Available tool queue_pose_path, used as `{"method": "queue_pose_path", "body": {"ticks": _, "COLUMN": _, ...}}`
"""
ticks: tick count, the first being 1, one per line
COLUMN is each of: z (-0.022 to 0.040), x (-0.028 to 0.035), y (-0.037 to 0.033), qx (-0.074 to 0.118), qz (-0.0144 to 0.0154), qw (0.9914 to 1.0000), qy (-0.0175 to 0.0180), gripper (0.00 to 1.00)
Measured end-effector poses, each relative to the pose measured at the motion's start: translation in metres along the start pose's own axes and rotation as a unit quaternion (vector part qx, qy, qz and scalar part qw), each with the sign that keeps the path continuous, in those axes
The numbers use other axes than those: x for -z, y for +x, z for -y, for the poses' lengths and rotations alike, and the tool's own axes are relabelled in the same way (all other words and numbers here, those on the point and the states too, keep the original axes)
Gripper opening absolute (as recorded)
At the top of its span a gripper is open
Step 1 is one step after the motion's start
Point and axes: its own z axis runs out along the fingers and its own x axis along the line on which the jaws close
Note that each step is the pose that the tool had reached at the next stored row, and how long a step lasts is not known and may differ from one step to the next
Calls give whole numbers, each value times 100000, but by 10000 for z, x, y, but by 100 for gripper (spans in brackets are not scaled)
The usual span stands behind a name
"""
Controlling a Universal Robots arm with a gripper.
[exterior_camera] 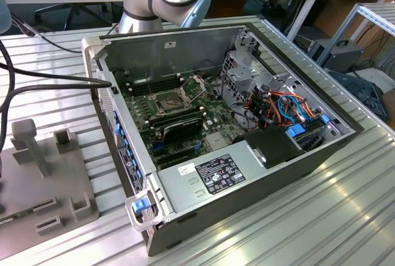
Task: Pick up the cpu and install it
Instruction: 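Pick up the cpu and move it towards the insertion slot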
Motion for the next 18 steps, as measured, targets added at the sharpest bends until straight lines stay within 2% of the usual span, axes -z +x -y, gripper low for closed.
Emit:
{"method": "queue_pose_path", "body": {"ticks": 10, "z": 2, "x": -54, "y": 1, "qx": 2, "qz": -11, "qw": 100000, "qy": 3, "gripper": 62}}
{"method": "queue_pose_path", "body": {"ticks": 18, "z": 3, "x": -66, "y": 2, "qx": 261, "qz": -19, "qw": 100000, "qy": -2, "gripper": 62}}
